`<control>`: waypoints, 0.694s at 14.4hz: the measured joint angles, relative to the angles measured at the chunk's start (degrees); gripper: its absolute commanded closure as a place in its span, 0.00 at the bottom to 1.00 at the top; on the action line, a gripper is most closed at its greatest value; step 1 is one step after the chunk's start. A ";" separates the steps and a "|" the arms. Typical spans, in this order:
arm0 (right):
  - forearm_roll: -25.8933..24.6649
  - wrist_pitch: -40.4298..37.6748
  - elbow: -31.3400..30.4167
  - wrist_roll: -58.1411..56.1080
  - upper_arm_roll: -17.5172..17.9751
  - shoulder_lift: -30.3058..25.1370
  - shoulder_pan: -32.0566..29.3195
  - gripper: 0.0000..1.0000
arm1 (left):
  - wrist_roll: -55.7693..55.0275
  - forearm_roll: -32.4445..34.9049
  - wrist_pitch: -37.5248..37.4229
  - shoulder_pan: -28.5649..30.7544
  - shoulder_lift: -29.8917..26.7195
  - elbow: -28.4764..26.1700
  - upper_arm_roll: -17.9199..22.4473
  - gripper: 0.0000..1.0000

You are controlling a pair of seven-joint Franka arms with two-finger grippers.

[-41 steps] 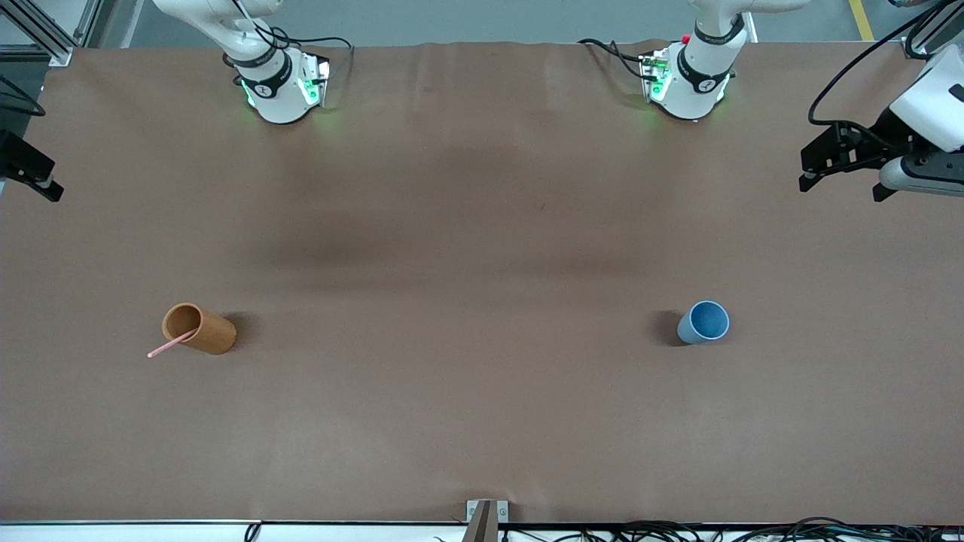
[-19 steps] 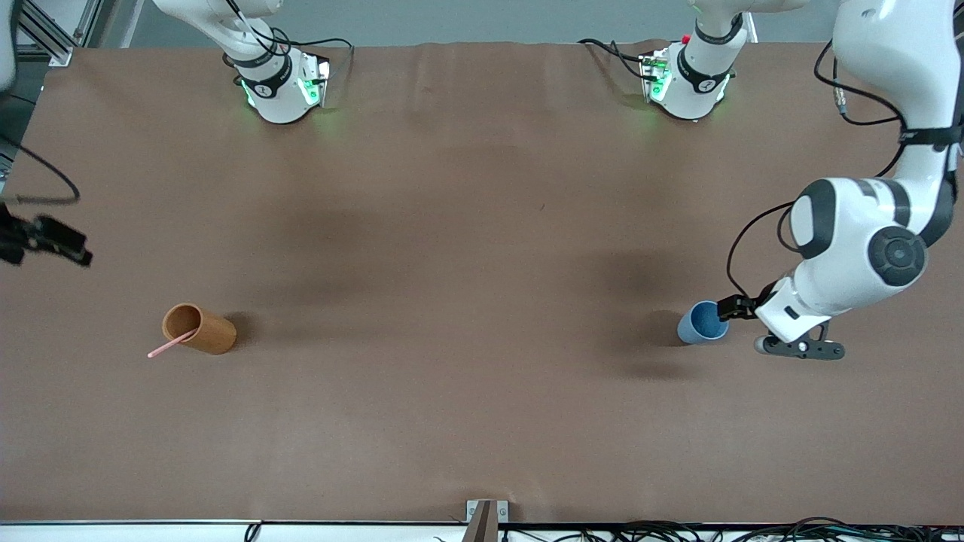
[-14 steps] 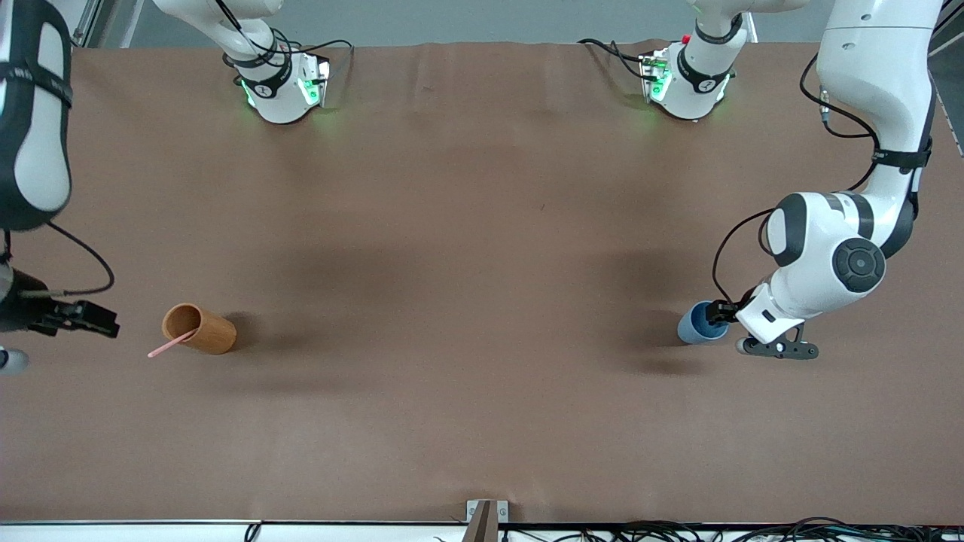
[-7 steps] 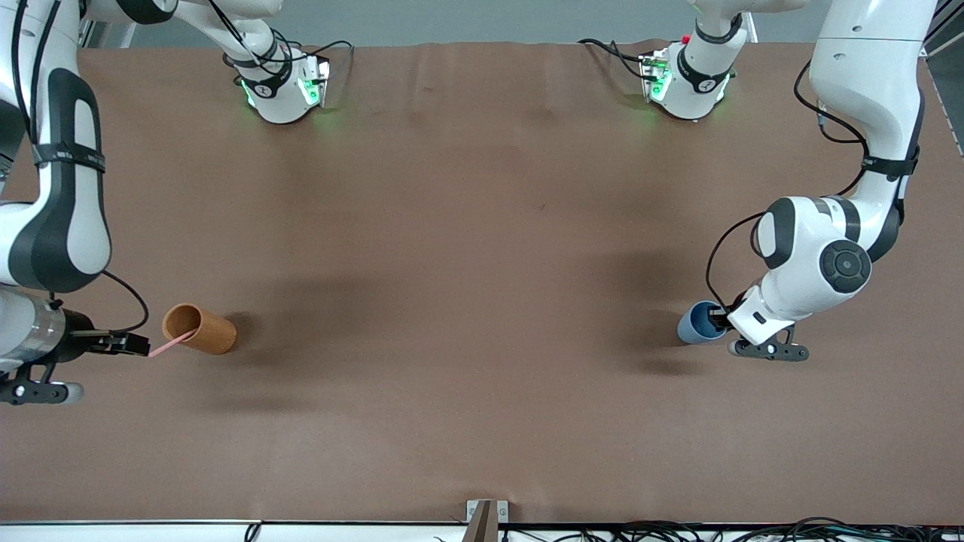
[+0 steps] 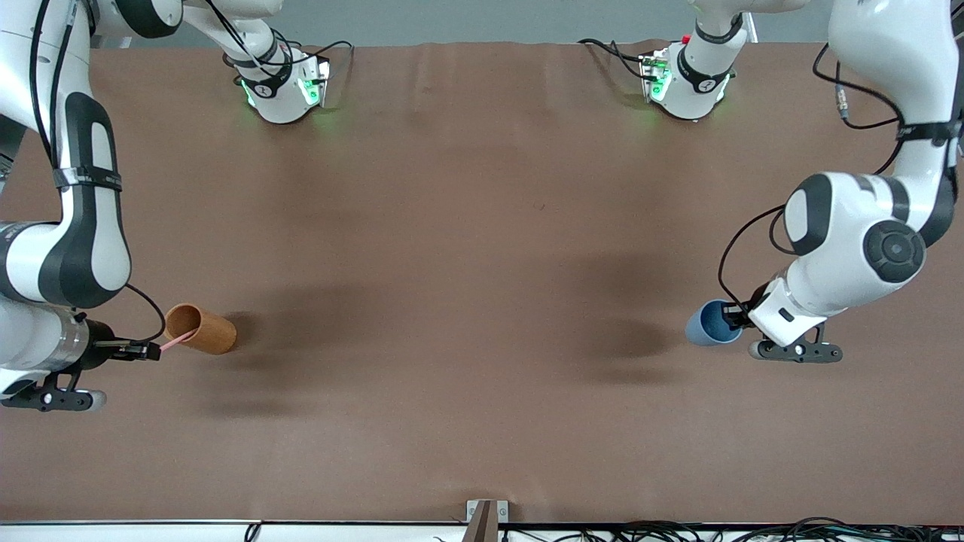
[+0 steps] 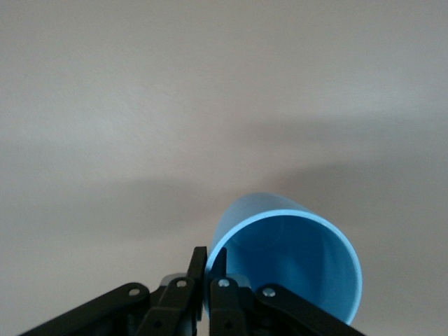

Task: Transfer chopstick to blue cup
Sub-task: 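Grasp the blue cup with the left gripper while the right gripper grasps the chopstick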

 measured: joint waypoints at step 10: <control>0.05 0.44 -0.53 0.57 0.05 0.46 0.01 0.91 | -53.80 12.50 1.75 -10.08 13.38 8.01 -21.21 1.00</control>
